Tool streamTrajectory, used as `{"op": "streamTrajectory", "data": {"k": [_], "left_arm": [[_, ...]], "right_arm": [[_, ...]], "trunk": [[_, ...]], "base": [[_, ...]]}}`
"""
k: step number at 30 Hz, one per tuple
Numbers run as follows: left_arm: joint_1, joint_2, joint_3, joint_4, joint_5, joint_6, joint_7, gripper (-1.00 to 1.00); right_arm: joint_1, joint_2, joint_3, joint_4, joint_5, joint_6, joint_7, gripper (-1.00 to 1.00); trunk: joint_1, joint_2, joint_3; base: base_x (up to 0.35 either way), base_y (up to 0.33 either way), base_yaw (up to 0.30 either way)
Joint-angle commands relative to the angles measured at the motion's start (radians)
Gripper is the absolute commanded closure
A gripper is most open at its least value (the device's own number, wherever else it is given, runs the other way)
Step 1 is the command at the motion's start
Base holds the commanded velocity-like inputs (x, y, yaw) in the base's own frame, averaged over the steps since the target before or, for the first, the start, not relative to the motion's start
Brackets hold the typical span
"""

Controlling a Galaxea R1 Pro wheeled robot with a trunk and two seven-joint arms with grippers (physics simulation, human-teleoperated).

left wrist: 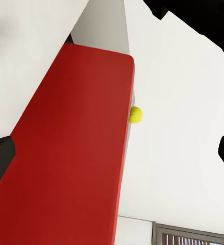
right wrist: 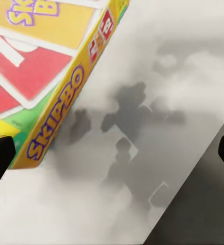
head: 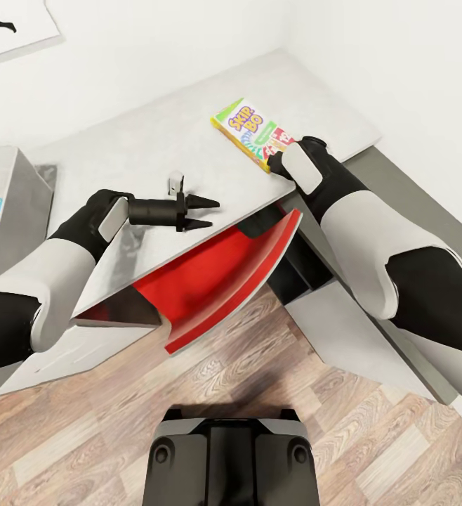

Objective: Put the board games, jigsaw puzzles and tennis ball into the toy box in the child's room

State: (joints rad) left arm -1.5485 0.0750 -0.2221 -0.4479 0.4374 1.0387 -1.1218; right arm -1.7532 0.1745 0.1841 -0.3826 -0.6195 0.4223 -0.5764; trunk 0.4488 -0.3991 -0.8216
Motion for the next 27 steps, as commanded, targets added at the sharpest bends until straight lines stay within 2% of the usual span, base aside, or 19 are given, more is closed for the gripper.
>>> {"op": "streamTrajectory", "data": {"k": [1,20,27], "left_arm": [[-0.001,0.001,-0.005,0.000,0.002,0.004,-0.004,-1.00],[-0.001,0.003,-0.005,0.000,0.002,0.004,-0.004,-1.00],[-0.001,0.002,-0.005,0.000,0.002,0.004,-0.004,-1.00]], "right_arm": [[0.000,0.000,0.004,0.029,-0.003,0.007,-0.006,-1.00],[0.000,0.000,0.004,0.016,-0.003,0.003,-0.007,-1.00],[0.000,0.000,0.006,-0.036,-0.003,0.008,-0.005,-1.00]], "trunk": [[0.001,-0.001,-0.001],[0.001,-0.001,-0.001],[0.001,-0.001,-0.001]], "base": [[0.072,0.000,0.000],[0.085,0.000,0.000],[0.045,0.000,0.000]]}}
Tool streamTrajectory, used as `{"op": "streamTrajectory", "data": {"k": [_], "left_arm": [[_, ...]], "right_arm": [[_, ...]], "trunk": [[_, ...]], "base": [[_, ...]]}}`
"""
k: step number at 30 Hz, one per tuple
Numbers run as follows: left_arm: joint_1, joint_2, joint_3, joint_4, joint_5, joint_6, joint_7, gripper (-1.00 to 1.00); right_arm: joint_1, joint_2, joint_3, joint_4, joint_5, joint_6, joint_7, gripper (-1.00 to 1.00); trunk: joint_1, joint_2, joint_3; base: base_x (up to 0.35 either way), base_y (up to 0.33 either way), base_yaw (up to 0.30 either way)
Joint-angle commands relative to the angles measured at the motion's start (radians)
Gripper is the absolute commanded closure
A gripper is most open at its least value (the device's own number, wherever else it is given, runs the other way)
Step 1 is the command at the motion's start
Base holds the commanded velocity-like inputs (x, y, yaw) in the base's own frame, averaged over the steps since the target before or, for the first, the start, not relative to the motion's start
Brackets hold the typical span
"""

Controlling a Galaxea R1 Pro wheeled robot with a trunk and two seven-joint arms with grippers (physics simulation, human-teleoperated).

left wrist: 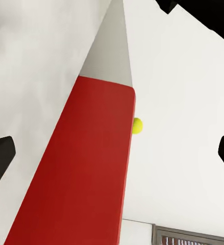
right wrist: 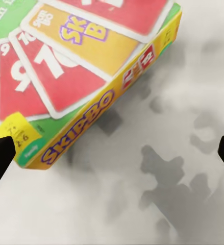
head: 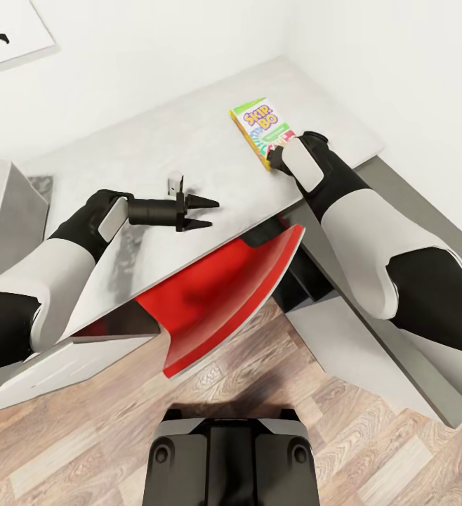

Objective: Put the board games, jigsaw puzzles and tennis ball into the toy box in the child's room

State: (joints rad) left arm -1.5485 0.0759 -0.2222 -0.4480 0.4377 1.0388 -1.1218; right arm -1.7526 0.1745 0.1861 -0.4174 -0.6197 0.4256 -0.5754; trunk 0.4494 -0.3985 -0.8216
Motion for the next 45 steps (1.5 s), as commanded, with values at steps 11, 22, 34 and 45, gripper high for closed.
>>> {"op": "streamTrajectory", "data": {"k": [11,22,34,45], "left_arm": [[-0.001,0.002,-0.005,0.000,0.002,0.004,-0.004,-1.00],[-0.001,0.002,-0.005,0.000,0.002,0.004,-0.004,-1.00],[-0.001,0.002,-0.005,0.000,0.001,0.004,-0.005,-1.00],[-0.001,0.004,-0.005,0.000,0.002,0.004,-0.006,-1.00]], "right_arm": [[0.000,0.000,0.005,-0.004,-0.002,0.003,-0.008,-1.00],[-0.001,0.000,0.005,-0.004,-0.002,0.002,-0.008,-1.00],[0.000,0.000,0.004,-0.005,-0.002,0.002,-0.009,-1.00],[-0.001,0.000,0.004,-0.008,-0.002,0.004,-0.011,-1.00]], "trunk": [[0.001,-0.002,-0.001],[0.001,-0.002,0.010],[0.001,-0.002,0.029],[0.001,-0.002,0.046]], "base": [[0.002,0.000,0.000],[0.000,0.000,-0.046],[0.000,0.000,-0.033],[0.014,0.001,-0.001]]}}
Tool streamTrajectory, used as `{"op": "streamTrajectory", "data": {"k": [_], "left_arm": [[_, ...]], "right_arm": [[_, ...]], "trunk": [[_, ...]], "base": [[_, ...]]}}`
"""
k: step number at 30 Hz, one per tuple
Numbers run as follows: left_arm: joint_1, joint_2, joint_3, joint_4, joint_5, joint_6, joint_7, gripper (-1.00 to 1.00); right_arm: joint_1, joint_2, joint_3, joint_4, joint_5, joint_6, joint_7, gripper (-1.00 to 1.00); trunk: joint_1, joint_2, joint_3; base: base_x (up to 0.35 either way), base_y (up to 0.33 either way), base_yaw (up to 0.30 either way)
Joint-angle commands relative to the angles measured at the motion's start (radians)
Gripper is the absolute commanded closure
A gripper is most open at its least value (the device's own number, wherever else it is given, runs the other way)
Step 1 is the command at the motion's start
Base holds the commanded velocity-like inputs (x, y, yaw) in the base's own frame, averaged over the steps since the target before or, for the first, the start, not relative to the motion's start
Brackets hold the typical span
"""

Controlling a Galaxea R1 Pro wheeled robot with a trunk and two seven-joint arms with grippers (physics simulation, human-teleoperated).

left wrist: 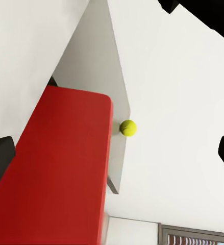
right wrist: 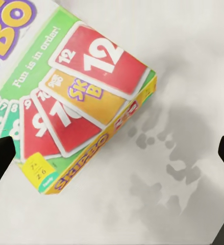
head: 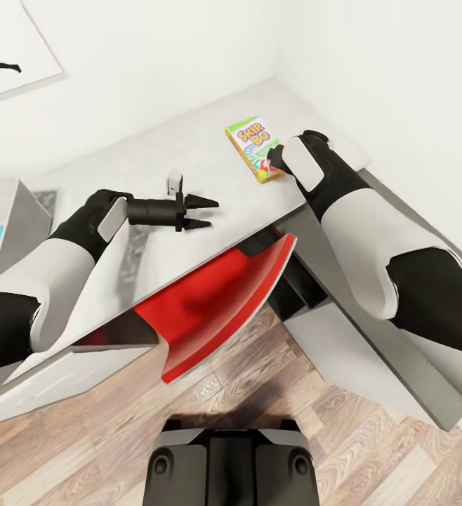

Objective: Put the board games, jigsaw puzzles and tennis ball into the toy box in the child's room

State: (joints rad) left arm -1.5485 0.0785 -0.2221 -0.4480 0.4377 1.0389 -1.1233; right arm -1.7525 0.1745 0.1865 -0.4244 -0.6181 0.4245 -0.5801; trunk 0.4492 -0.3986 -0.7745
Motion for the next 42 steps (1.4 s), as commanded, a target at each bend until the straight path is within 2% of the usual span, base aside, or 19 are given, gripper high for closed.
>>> {"op": "streamTrajectory", "data": {"k": [1,18,39,42], "left_arm": [[-0.001,0.001,-0.005,0.000,0.002,0.004,-0.004,-1.00],[-0.001,0.001,-0.005,0.000,0.001,0.004,-0.003,-1.00],[0.001,0.001,-0.006,0.000,0.001,0.004,-0.003,-1.00],[-0.017,-0.016,0.012,-0.017,0.019,0.008,-0.013,-1.00]], "right_arm": [[-0.001,0.000,0.004,0.000,-0.003,0.005,-0.006,-1.00],[-0.001,0.000,0.004,0.001,-0.004,0.003,-0.006,-1.00],[-0.001,0.000,0.004,0.001,-0.004,0.003,-0.005,-1.00],[-0.018,0.000,-0.001,-0.016,0.013,0.020,0.006,-1.00]], "trunk": [[0.001,-0.001,0.000],[0.001,-0.001,0.026],[0.001,-0.001,0.029],[0.001,-0.001,0.028]], "base": [[0.087,0.017,0.000],[0.102,0.053,0.008],[0.042,0.021,0.004],[0.000,0.000,0.000]]}}
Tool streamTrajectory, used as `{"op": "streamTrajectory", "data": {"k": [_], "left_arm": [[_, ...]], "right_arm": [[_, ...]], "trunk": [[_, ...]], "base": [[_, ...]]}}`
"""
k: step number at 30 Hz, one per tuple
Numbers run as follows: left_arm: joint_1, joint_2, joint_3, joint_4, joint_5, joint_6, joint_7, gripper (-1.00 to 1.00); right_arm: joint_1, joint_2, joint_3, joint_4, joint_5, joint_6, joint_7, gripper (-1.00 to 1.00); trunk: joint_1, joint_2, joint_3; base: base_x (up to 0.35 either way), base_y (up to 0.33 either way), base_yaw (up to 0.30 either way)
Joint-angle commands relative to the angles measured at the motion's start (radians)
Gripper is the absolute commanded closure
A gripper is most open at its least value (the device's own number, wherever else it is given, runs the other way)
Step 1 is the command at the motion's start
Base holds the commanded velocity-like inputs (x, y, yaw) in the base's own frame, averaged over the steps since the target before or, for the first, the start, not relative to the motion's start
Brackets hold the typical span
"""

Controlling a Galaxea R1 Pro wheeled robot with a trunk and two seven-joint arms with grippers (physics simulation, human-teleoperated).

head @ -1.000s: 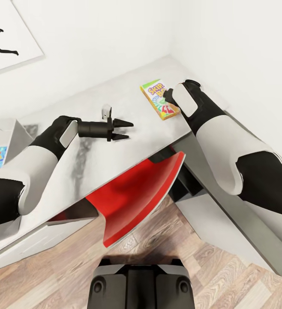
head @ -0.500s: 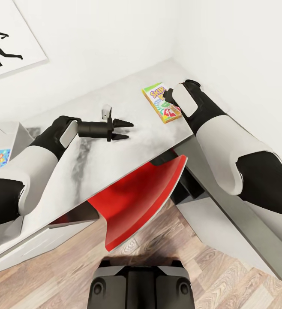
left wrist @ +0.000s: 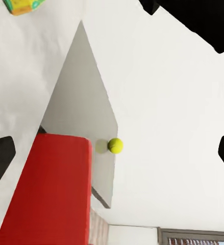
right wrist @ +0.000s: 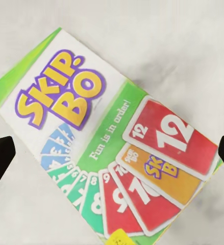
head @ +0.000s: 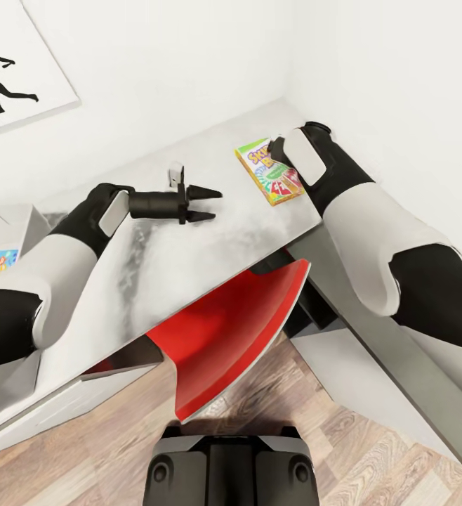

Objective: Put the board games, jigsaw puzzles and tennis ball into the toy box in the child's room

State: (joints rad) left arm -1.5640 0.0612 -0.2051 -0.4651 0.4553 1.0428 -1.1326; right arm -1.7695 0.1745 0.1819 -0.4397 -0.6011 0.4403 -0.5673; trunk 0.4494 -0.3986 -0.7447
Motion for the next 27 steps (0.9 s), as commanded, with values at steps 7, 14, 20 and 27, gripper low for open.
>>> {"op": "streamTrajectory", "data": {"k": [7,14,20,27], "left_arm": [[-0.041,-0.039,0.007,-0.022,-0.001,-0.010,0.012,-1.00],[-0.080,-0.077,0.007,-0.021,0.002,-0.017,0.045,-1.00],[-0.114,-0.080,0.007,-0.021,0.002,-0.018,0.049,-1.00],[-0.130,-0.078,0.006,-0.021,0.002,-0.018,0.051,-1.00]], "right_arm": [[-0.041,0.000,0.000,0.000,-0.002,0.040,-0.013,-1.00],[-0.080,0.000,-0.005,-0.005,-0.002,0.079,-0.018,-1.00],[-0.114,0.000,-0.006,-0.006,-0.002,0.113,-0.019,-1.00],[-0.147,0.000,-0.007,-0.007,-0.002,0.146,-0.019,-1.00]], "trunk": [[0.001,-0.001,-0.001],[0.001,-0.001,-0.001],[0.001,-0.001,-0.001],[0.001,-0.001,-0.001]], "base": [[0.000,0.000,0.000],[0.000,0.000,0.000],[0.000,0.000,0.000],[0.000,0.000,0.000]]}}
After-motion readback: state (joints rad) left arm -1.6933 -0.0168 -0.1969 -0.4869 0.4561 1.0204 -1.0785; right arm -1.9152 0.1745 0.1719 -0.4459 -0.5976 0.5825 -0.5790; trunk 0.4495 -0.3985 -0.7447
